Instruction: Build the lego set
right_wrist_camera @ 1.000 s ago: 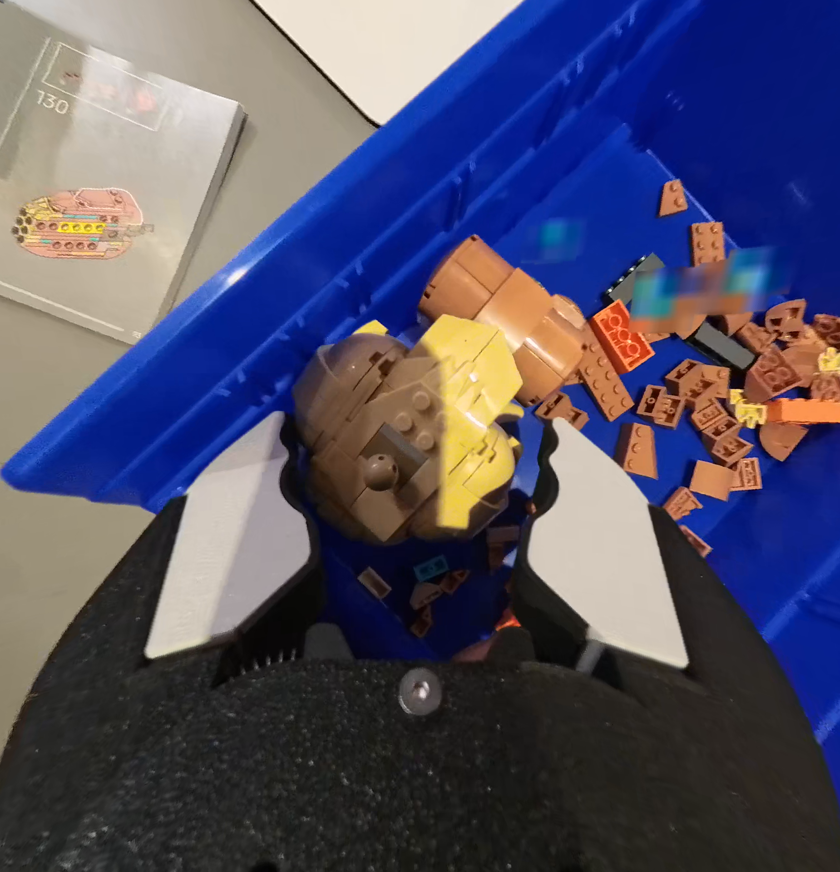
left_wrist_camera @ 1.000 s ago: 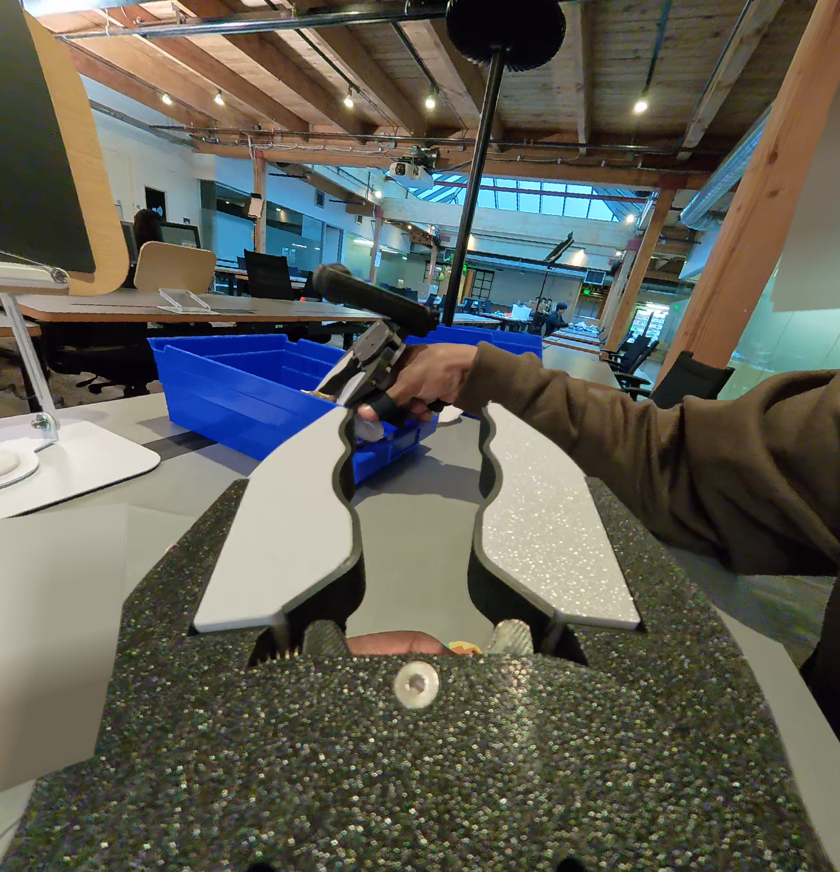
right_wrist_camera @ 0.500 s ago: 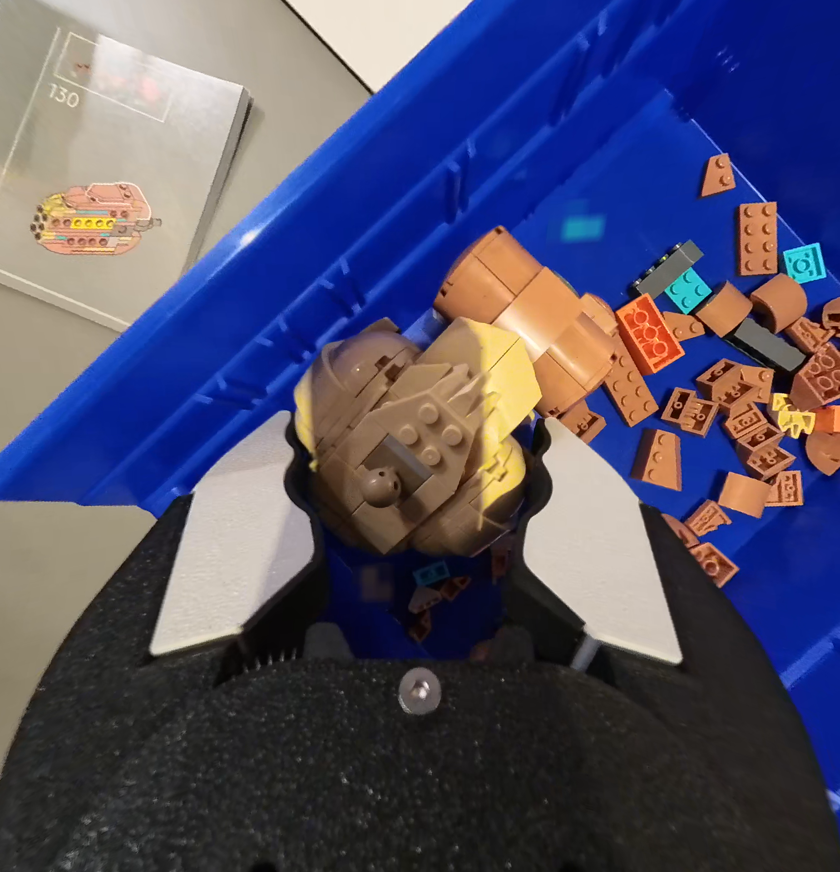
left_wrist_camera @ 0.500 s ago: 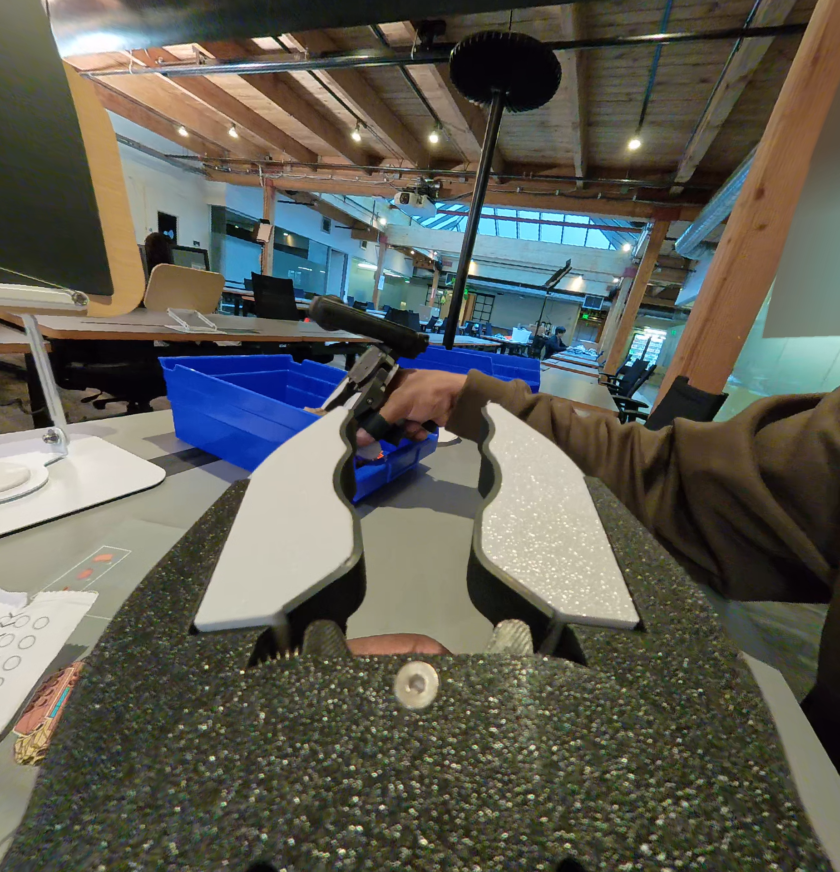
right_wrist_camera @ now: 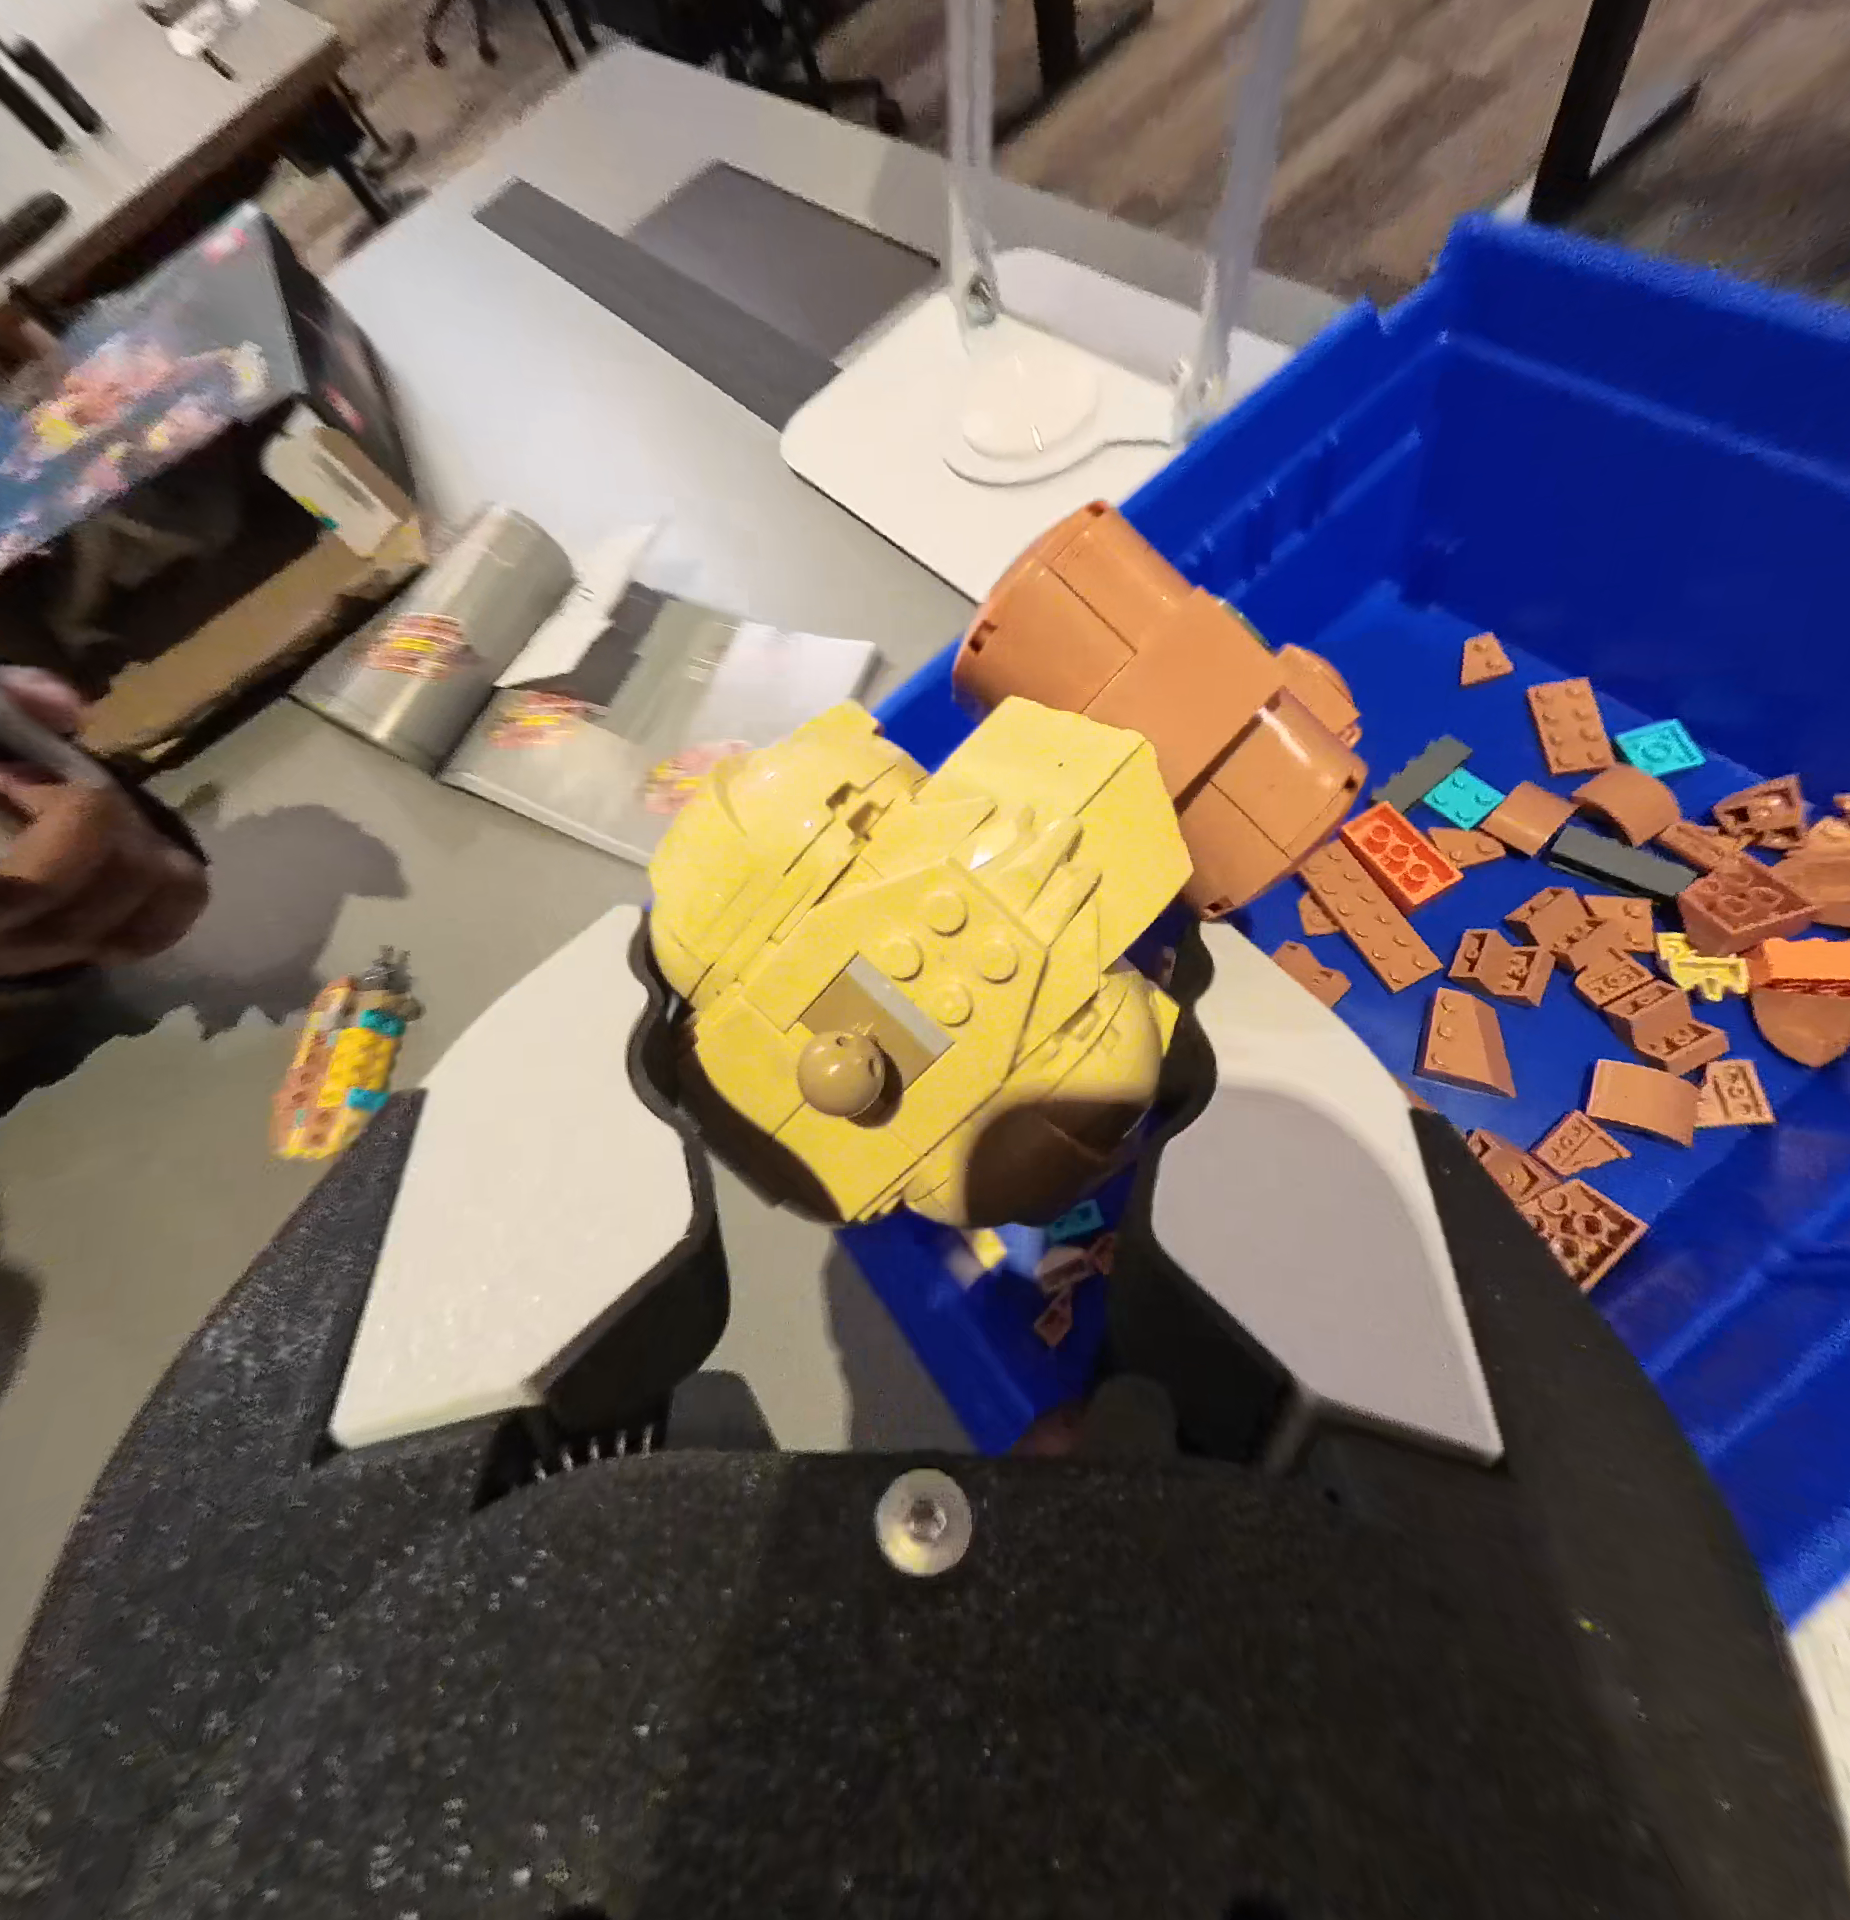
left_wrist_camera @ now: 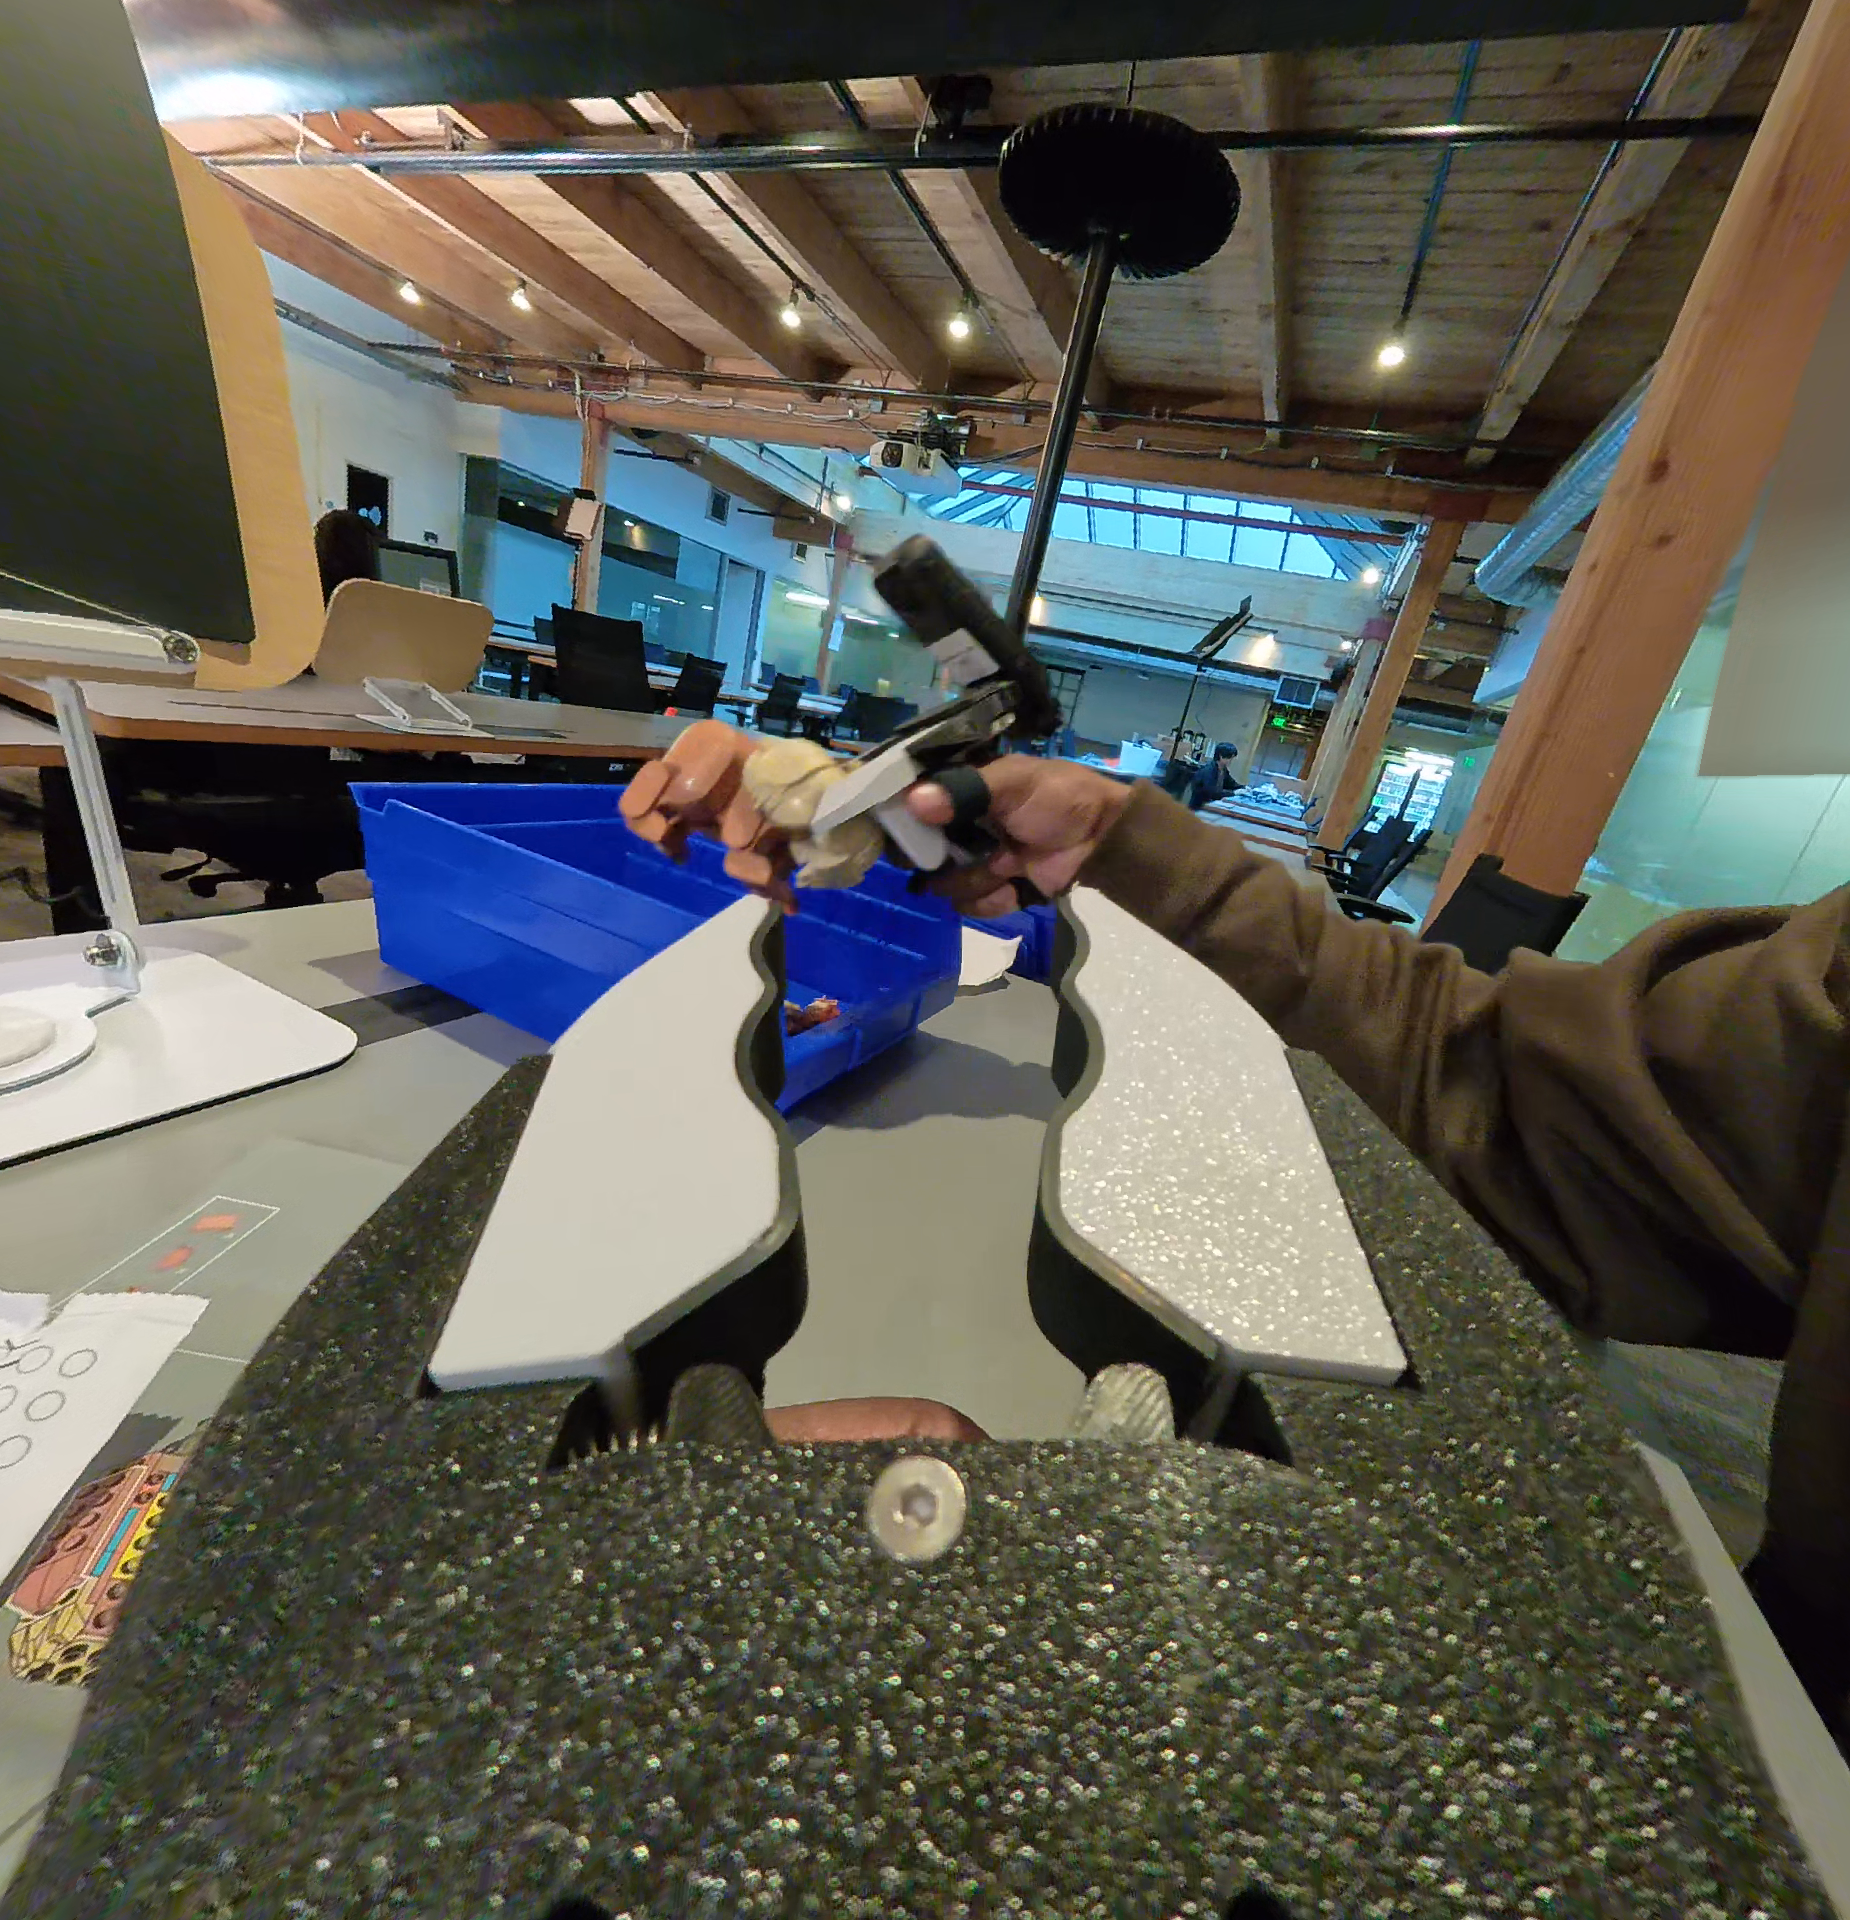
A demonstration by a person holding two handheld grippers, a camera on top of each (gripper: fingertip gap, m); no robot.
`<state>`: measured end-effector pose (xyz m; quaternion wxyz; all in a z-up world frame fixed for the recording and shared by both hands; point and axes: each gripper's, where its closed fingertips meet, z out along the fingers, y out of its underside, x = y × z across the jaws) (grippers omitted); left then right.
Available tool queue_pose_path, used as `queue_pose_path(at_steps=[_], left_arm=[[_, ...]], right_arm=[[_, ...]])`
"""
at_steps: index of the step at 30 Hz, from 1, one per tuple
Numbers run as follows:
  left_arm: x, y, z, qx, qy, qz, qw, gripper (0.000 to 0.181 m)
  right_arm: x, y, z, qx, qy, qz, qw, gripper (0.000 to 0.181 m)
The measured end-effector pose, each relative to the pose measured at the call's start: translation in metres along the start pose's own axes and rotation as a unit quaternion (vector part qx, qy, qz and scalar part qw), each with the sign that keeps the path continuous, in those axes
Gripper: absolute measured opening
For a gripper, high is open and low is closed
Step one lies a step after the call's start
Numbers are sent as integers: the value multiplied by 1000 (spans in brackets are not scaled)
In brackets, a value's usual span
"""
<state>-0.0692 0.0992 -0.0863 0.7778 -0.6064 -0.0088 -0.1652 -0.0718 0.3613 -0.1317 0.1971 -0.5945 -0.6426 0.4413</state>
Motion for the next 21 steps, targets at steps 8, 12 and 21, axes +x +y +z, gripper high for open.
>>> queue_pose_path(at_steps=[8,12,21], left_arm=[[9,-7,-1,8,9,8,1000,49],[14,-9,0,13,17,3,1000,49],[21,-6,2,9,23,8,1000,49]], right_arm=[[-29,61,-106,-28,160,-60,985,93],[-22,130,-152,-79,263,-31,961,93],[-14,216,-150,-147,312,19,938,93]])
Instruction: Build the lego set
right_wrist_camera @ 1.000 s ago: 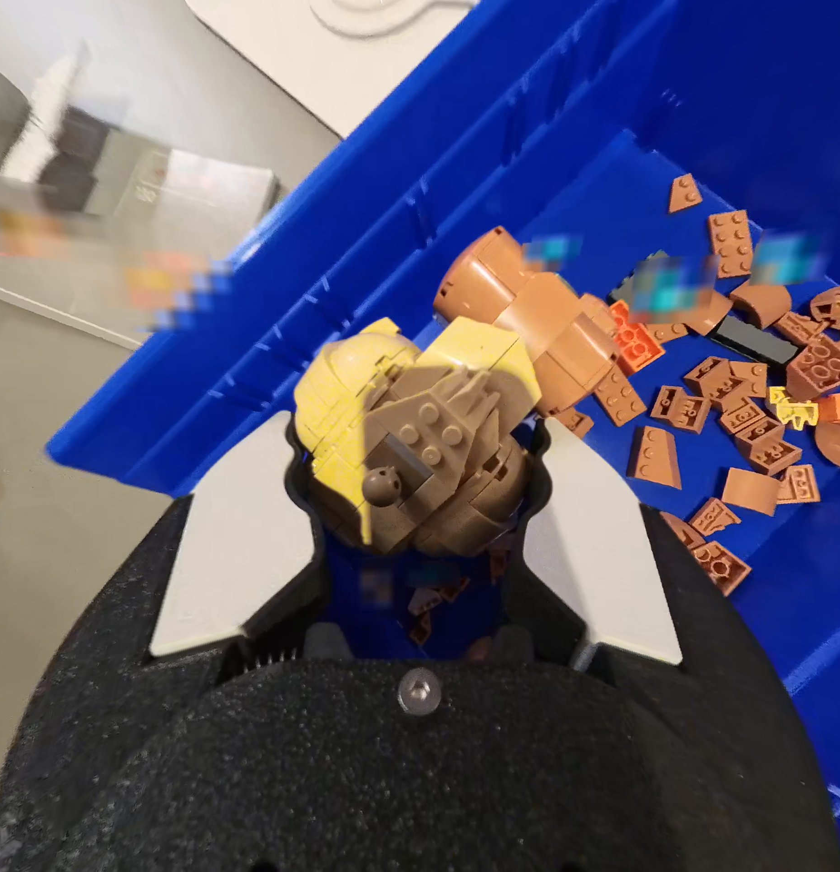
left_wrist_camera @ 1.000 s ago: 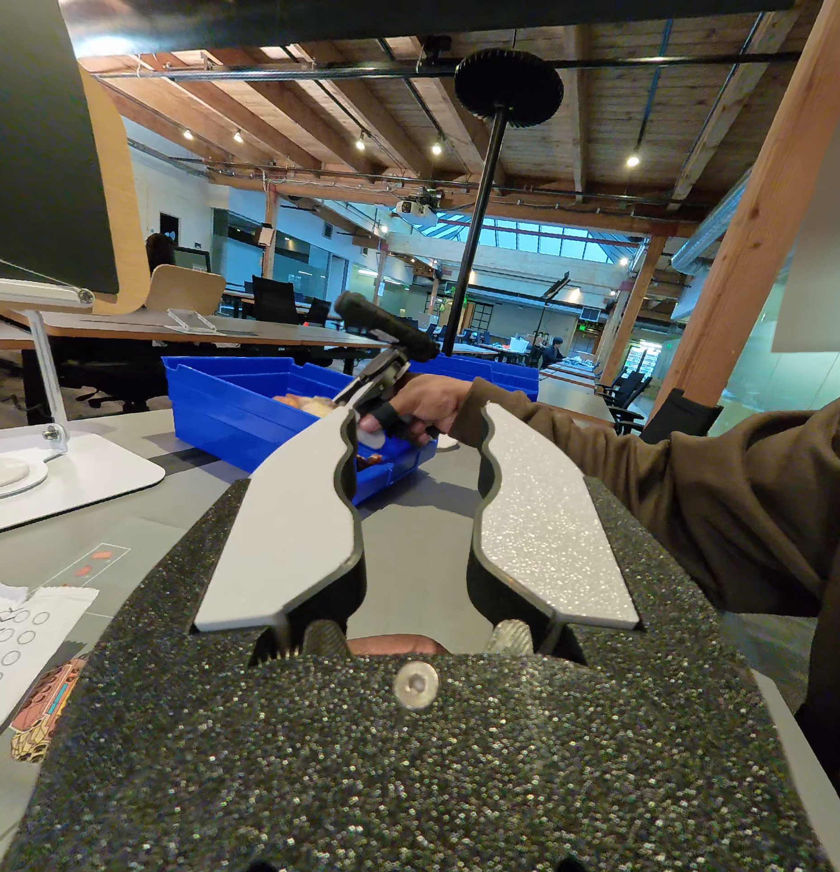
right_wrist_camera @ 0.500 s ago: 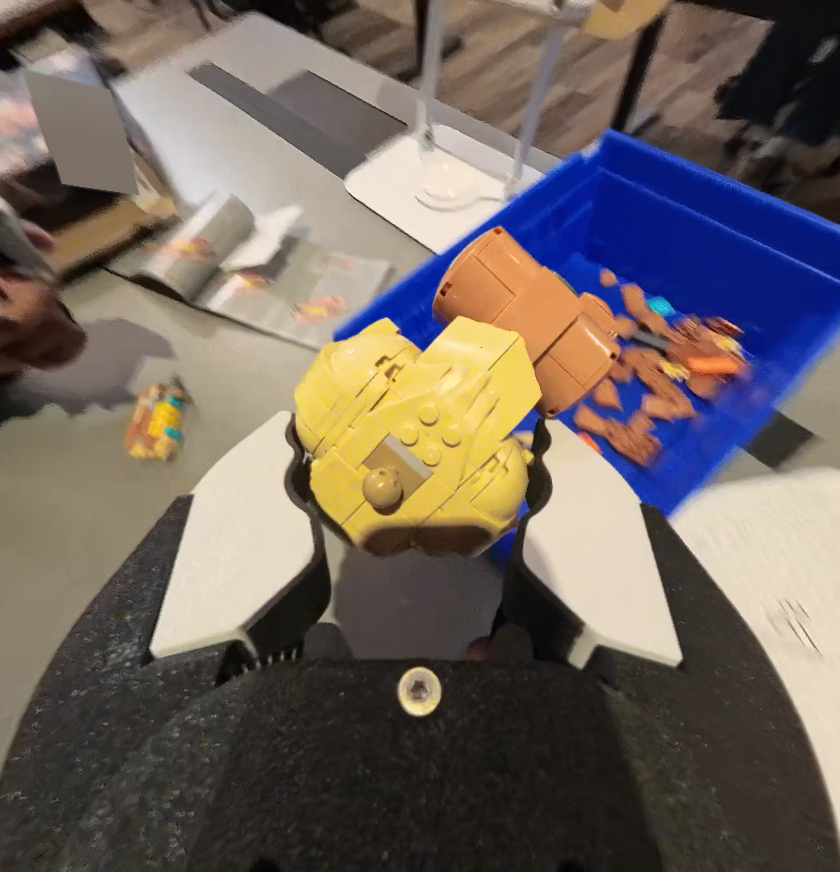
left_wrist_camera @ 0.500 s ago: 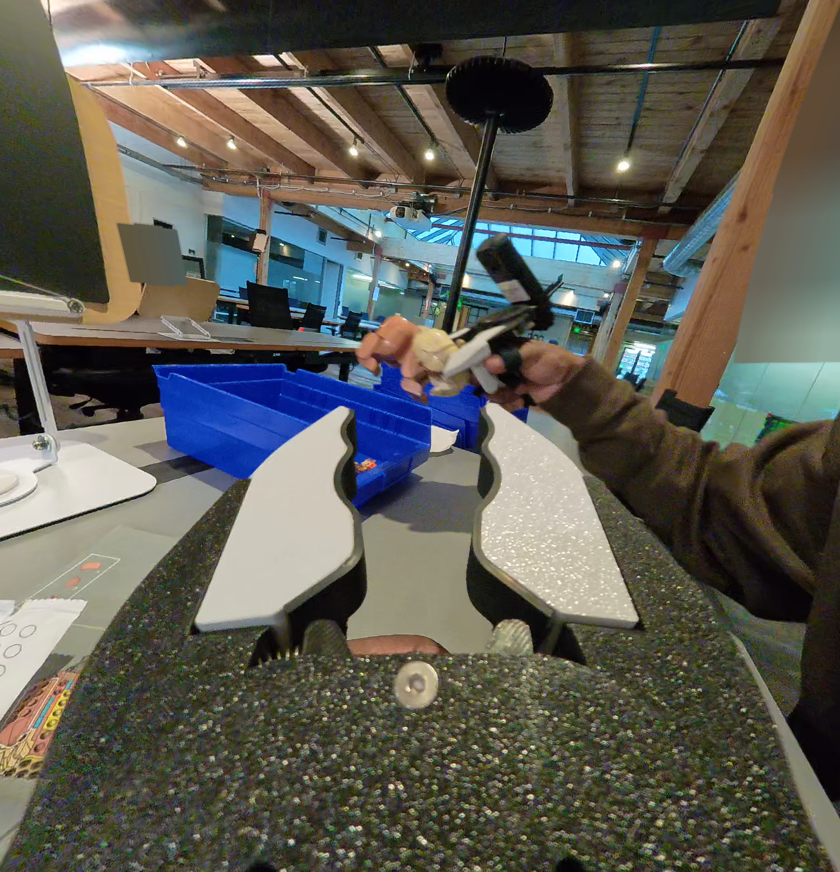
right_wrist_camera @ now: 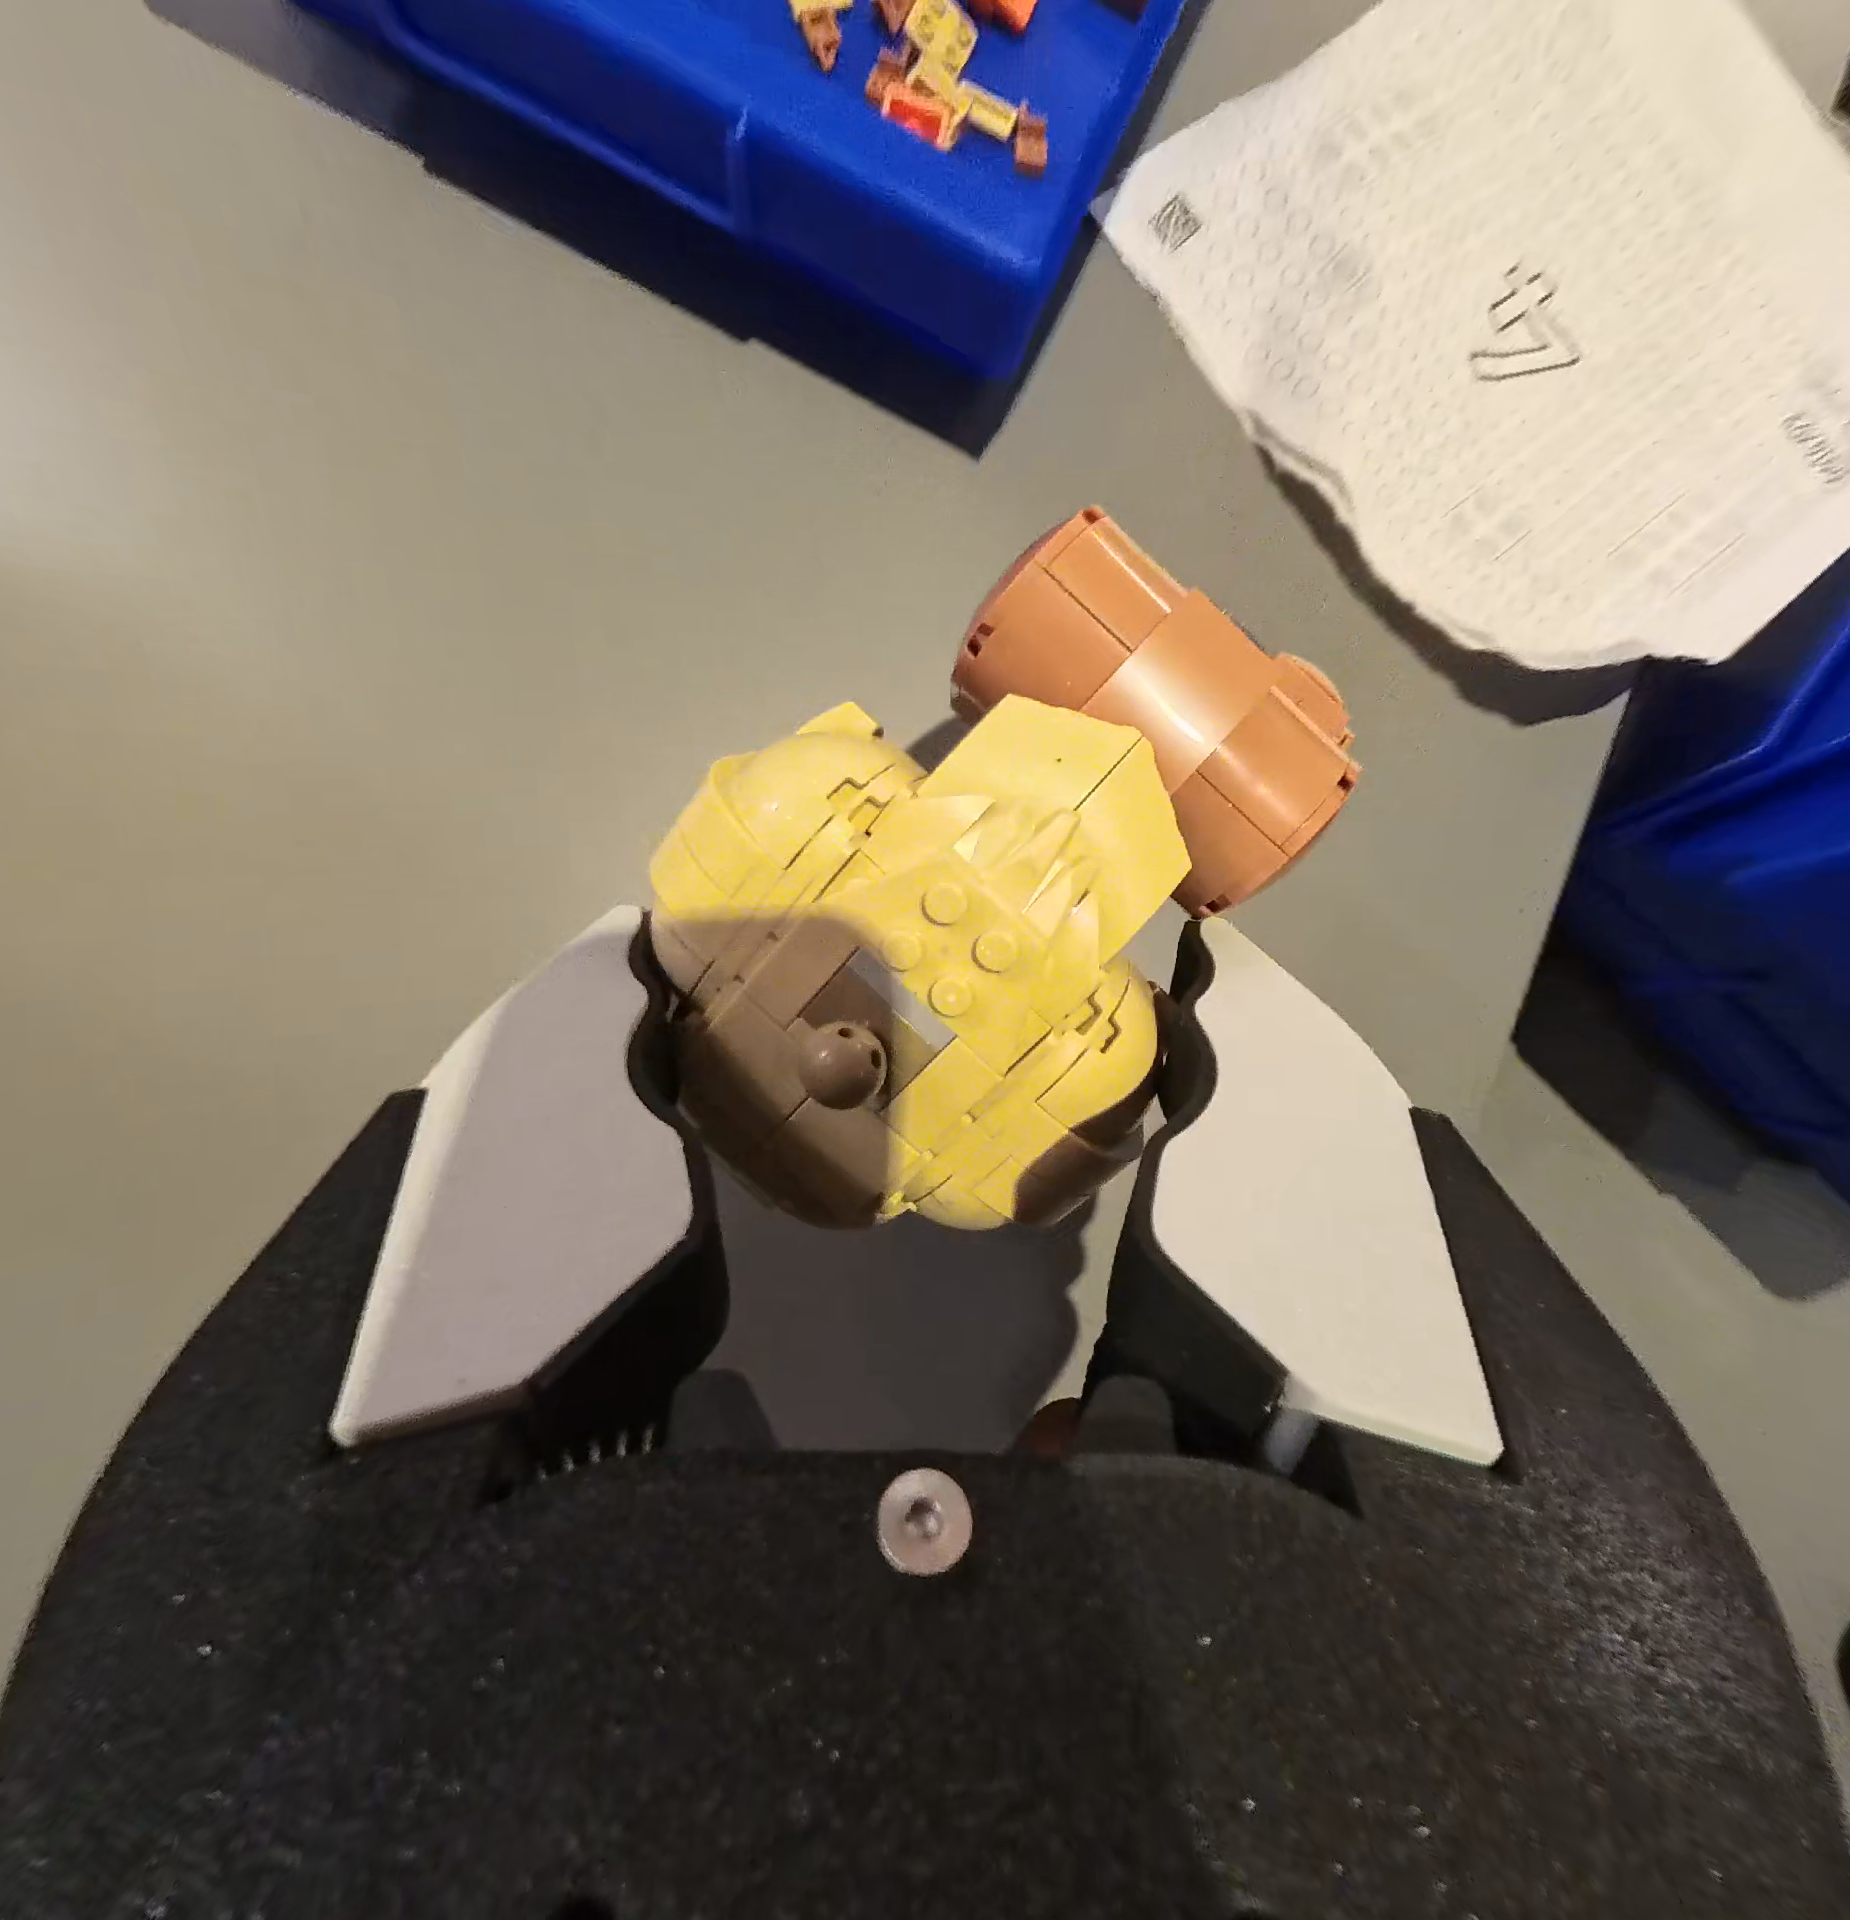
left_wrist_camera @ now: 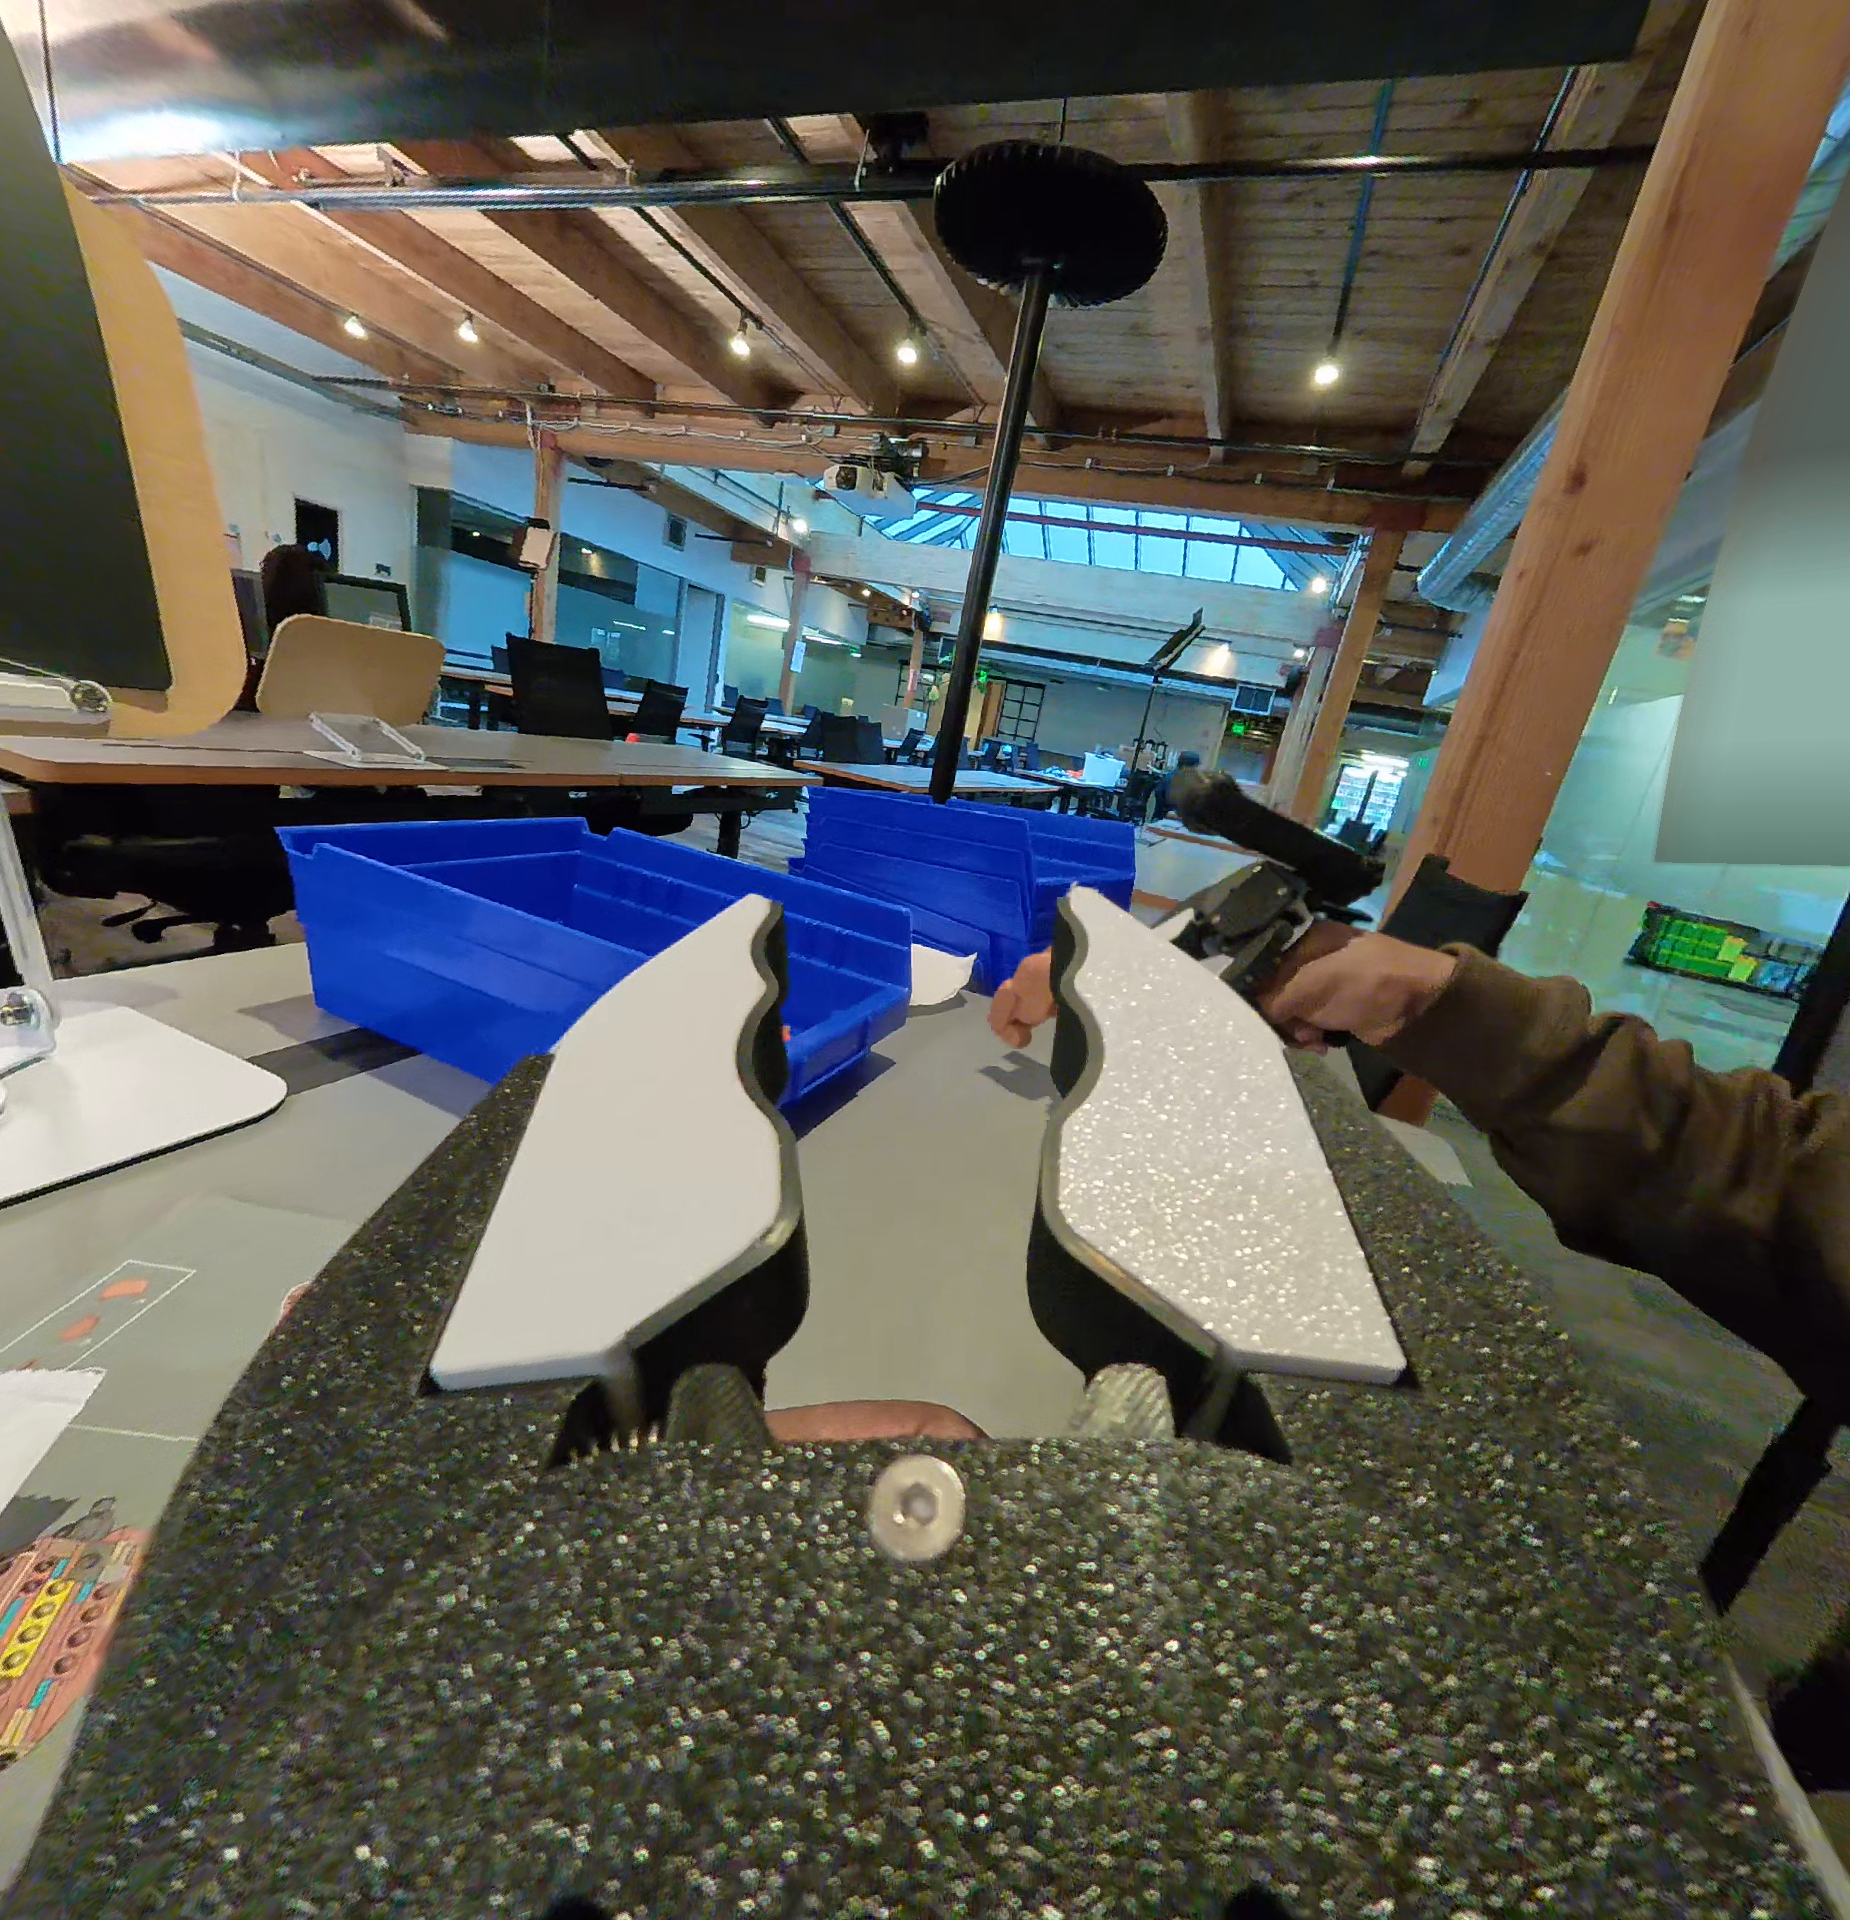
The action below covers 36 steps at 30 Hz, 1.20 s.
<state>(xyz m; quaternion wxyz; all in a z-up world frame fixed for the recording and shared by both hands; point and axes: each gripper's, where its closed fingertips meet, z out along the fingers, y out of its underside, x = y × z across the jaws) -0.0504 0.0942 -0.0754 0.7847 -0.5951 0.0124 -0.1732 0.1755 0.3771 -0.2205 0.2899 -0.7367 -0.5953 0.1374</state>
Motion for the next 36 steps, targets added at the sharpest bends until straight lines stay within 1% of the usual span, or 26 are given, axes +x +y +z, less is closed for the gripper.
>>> queue_pose_path(at_steps=[5,15,18,21,26,28,30,33,36], left_arm=[[-6,8,-2,-11,-8,-5,1000,49],[-7,12,-1,-17,-6,-12,1000,49],[-7,11,-2,-18,-6,-13,1000,49],[-7,10,-2,-16,-4,-14,1000,49],[-5,7,-3,-13,-3,-9,1000,49],[-6,5,-5,-13,-5,-5,1000,49],[-8,5,-6,-15,-8,-2,1000,49],[-9,3,-8,-14,-10,0,1000,49],[-9,1,-10,-13,-10,1,1000,49]], right_arm=[[-10,9,12,-9,-20,11,1000,93],[-13,11,10,14,-36,27,999,94],[-12,10,5,26,-32,28,999,94],[-12,2,-3,49,-37,32,998,93],[-10,-9,-19,67,-25,23,997,95],[-10,-20,-31,81,-14,15,996,95],[-10,-37,-45,102,-2,-2,995,93],[-18,-77,-60,129,3,-51,990,85],[-28,-125,-52,115,7,-141,983,80]])
